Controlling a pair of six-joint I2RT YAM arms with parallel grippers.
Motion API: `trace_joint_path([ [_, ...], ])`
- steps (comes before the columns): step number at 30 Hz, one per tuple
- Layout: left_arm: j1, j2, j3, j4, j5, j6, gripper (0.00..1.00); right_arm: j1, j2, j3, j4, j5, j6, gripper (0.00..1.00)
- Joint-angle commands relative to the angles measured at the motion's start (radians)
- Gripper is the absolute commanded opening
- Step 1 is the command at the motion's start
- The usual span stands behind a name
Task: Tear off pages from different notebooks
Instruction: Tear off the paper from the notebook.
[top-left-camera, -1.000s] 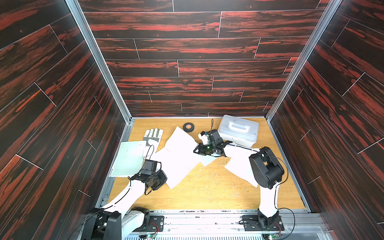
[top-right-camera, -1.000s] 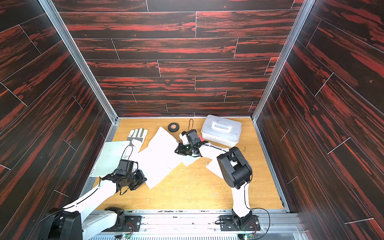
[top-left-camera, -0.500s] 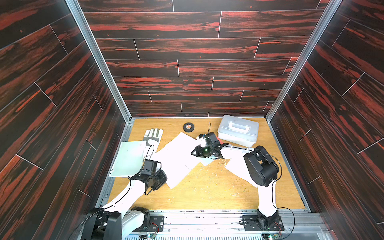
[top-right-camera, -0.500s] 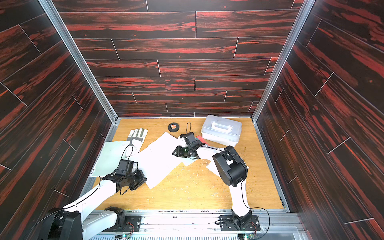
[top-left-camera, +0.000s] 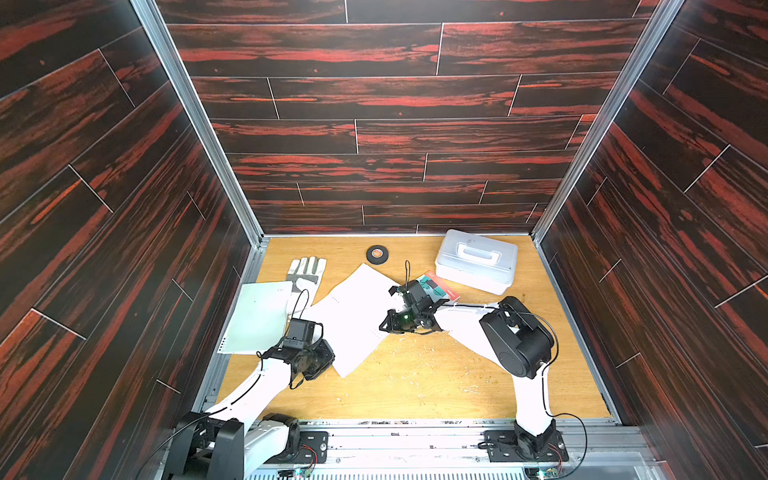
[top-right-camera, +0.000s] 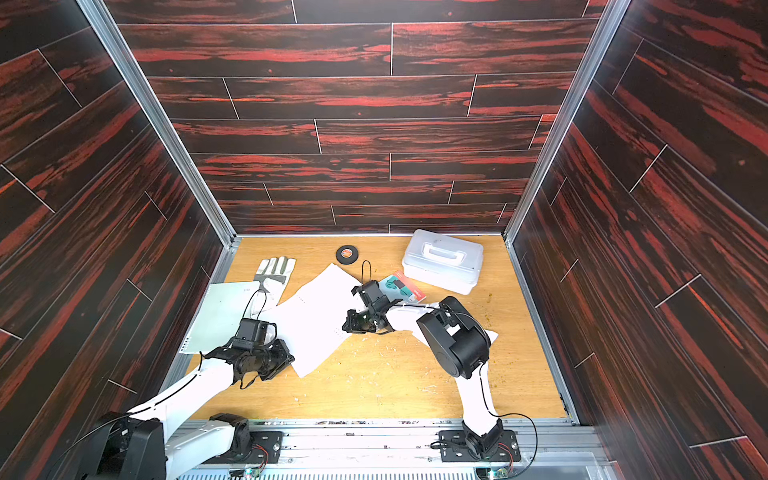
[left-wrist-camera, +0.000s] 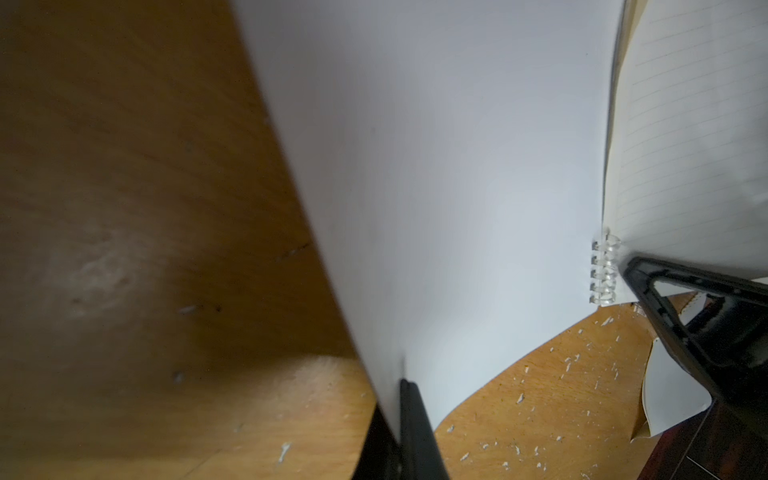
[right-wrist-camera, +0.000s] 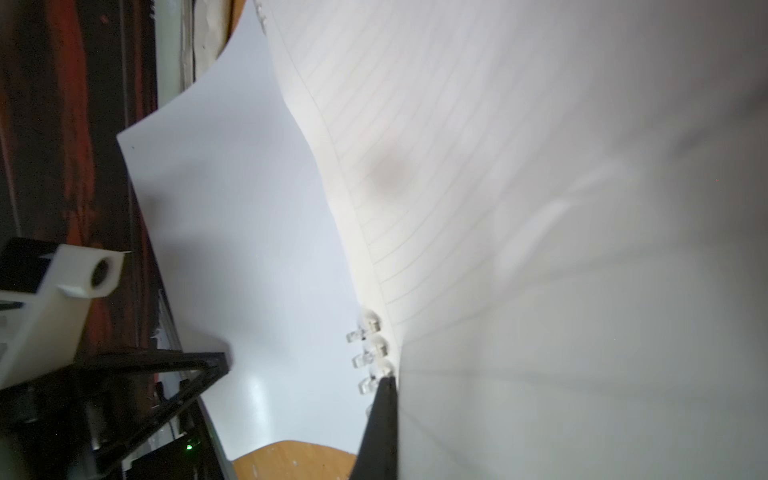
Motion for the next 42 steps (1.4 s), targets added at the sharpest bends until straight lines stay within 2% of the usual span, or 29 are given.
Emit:
trace_joint_path([
  [1,-0.004,-0.007,-0.006,-0.028,0.005,0.017,0.0,0.004,-0.001,0.082,-0.021,-0.083,0.043,0.0],
  [7,-0.006,-0.004,-0.015,-0.016,0.014,0.016,0.0,0.004,0.09,0.225,-0.09,-0.156,0.095,0.0],
  [15,-0.006,0.003,-0.016,-0.005,0.031,0.02,0.0,0.014,0.212,0.406,-0.227,-0.162,0.088,0.0],
  [22,-0.005,0.024,-0.02,-0.003,0.032,0.029,0.0,0.015,0.172,0.495,-0.241,-0.139,0.047,0.0],
  [26,-0.005,0.05,-0.021,0.01,0.031,0.031,0.0,0.018,0.127,0.555,-0.258,-0.178,0.012,0.01],
  [37,-0.006,0.095,-0.02,0.033,0.054,0.044,0.0,0.025,0.13,0.695,-0.336,-0.199,-0.039,0.01],
  [42,-0.006,0.109,-0.026,0.012,0.048,0.074,0.0,0.026,0.157,0.833,-0.364,-0.193,-0.06,0.01],
])
